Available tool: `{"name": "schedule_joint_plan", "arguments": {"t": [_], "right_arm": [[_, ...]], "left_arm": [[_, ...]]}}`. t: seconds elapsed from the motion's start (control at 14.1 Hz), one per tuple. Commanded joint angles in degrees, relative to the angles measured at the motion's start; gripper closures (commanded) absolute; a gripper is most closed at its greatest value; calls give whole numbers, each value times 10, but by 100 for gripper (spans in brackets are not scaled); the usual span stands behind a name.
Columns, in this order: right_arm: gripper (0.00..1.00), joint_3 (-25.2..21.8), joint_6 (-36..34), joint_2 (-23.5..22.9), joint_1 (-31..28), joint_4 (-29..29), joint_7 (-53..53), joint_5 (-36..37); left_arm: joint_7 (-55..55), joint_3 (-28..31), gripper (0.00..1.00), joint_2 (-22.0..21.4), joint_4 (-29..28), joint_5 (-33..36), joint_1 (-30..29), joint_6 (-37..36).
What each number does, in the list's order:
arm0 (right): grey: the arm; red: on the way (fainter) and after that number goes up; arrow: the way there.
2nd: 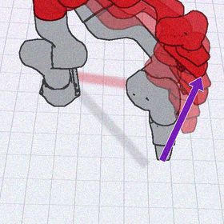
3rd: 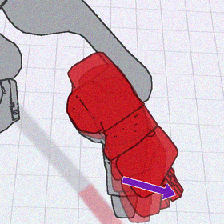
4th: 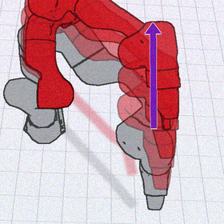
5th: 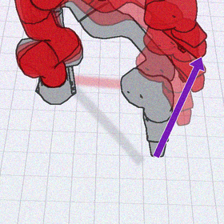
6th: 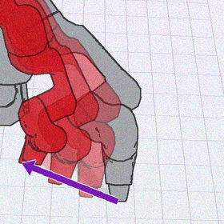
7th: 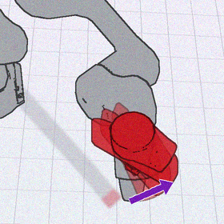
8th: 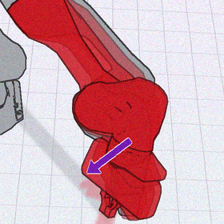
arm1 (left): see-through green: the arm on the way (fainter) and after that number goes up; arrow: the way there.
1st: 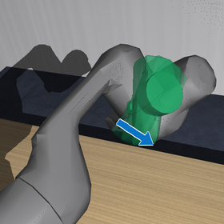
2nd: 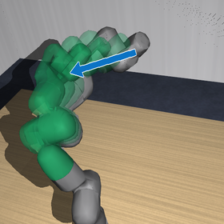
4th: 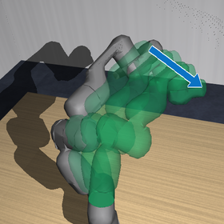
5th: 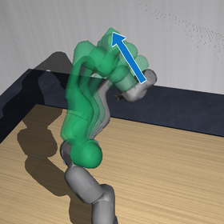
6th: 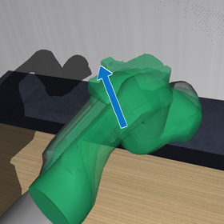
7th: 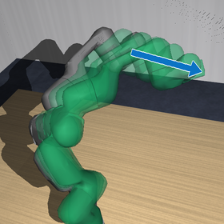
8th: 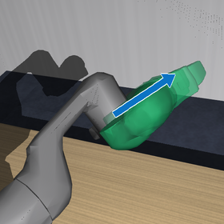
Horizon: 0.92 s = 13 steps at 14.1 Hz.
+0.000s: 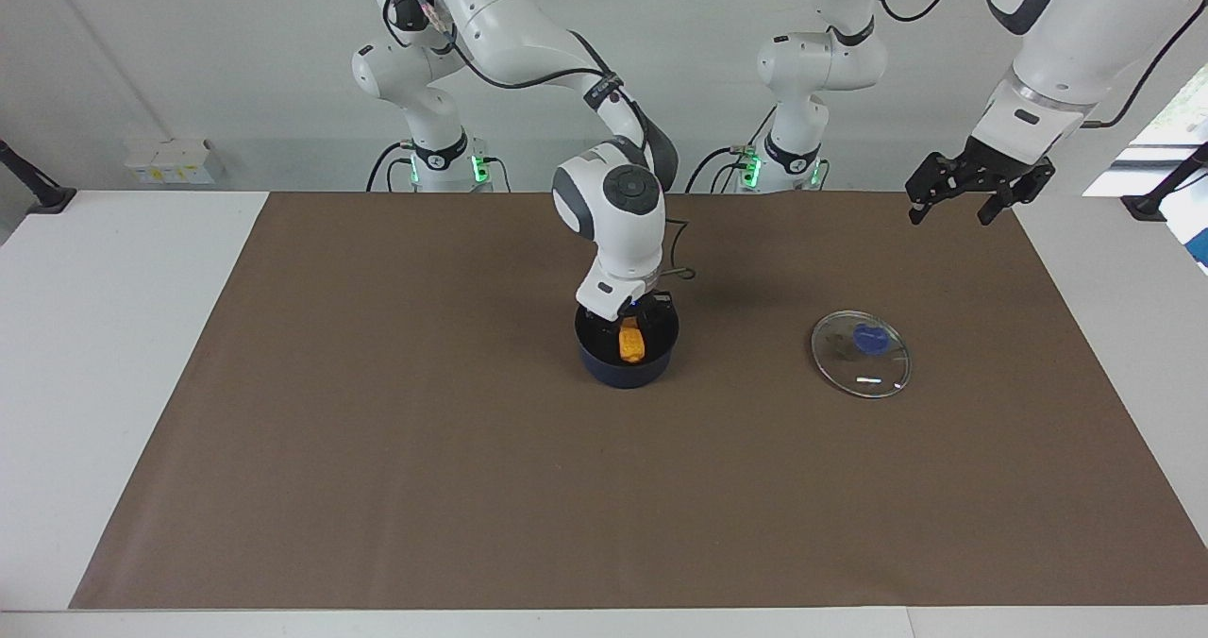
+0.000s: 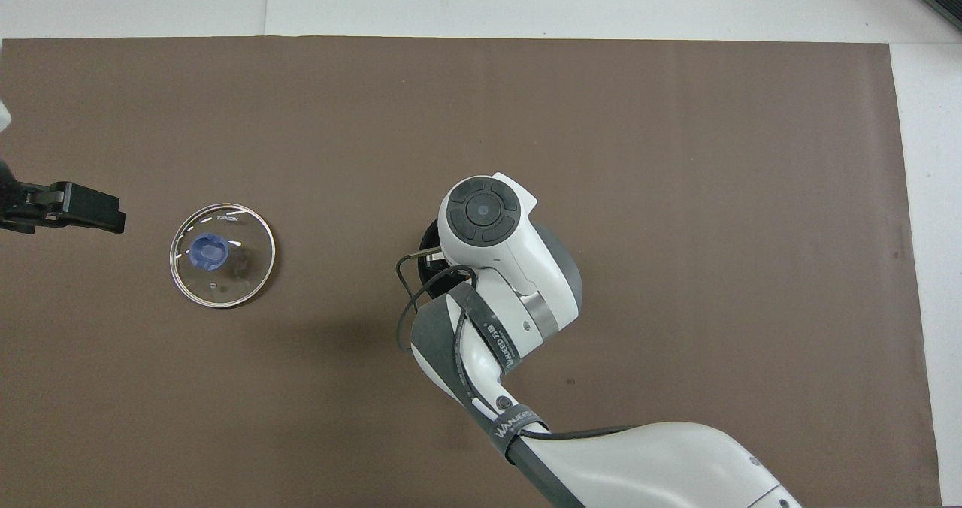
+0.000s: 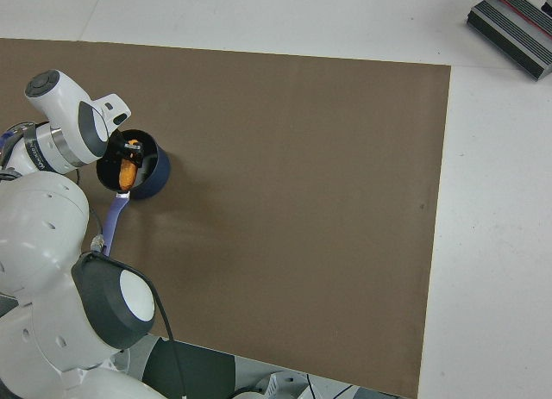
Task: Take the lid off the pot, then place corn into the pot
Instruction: 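Lower the corn into the pot and open the right gripper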
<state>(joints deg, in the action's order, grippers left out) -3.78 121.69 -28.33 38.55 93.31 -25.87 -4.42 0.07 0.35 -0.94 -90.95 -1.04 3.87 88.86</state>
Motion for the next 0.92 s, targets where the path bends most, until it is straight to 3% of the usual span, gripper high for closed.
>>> {"name": "schedule_joint_plan", "arguments": {"t": [0.0, 0.28, 0.85], "right_arm": [[0, 2, 6, 4, -1, 4, -5, -3], [0, -5, -4, 41, -12, 0, -3, 2], [0, -4, -123, 168, -141, -16, 77, 2]], "left_arm": [[2, 1, 0, -6, -2, -4, -1, -6], [1, 0, 0, -7, -4, -4, 0, -7], [0, 0, 0, -11, -7, -4, 1, -7]]}}
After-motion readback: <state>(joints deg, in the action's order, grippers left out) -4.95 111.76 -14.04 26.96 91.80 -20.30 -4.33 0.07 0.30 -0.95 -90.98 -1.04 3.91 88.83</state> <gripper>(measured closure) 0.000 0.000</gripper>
